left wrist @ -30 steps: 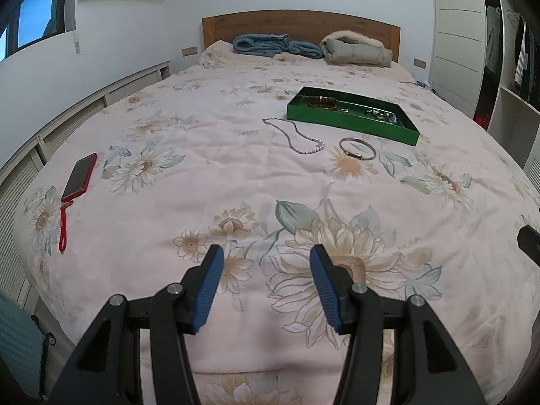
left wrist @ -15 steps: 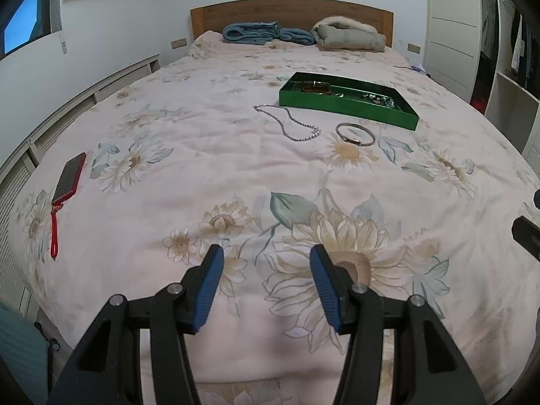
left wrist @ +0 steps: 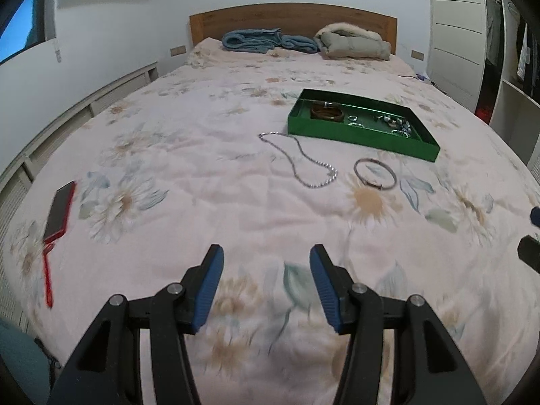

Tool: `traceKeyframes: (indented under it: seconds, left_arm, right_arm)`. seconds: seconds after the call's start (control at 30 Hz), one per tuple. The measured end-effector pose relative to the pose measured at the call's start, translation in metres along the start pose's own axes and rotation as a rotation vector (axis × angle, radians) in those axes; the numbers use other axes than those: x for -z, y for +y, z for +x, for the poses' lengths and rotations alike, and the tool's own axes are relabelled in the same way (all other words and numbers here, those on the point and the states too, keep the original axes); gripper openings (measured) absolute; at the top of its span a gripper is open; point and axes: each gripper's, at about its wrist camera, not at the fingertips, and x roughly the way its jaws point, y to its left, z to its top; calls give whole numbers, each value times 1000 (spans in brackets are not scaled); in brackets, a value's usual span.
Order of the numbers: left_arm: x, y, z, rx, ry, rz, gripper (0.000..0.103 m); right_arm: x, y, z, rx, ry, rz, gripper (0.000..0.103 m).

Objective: Organize jewelry
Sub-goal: 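Withdraw both tools and approach the silver necklace and silver bangle, then grasp the silver necklace with the left tool while the right tool grasps the silver bangle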

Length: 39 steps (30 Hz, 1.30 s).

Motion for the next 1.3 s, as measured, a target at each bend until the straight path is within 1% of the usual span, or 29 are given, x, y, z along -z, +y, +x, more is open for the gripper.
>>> traceKeyframes:
  seconds: [0.07,0.17,0.23,0.33,0.43,0.57,0.87,1.0,1.3]
  left_arm:
    - [-9,-1,14,24,12,-3,51]
    - [-24,-4,37,56,24,2,51]
    - [-34,-5,52,72,31,-3,51]
    - [-51,-3,73,93,41,-23,51]
    - [-63,-4,87,99,38,-24,51]
    - [-74,-7,102,96,35,-18,51]
    - [-96,-19,138,79,47,-45,51]
    - [-101,-25,151,69,53,-47,51]
    - [-105,-32,171,72,71,-48,51]
  right_arm:
    - [-7,-5,13,-45,13,26,76]
    - [-17,-10,34,-55,30,36,67]
    - [-25,-13,47,-76,41,49,55]
    - [-38,-18,75,-89,67,57,45]
    - [-49,-24,97,-99,87,67,43]
    - [-61,-28,123,-106,98,64,43]
    - [-82,-26,174,-108,131,28,43]
    - [-86,-25,192,-121,150,30,43]
    - [-84,-21,224,-129,195,24,43]
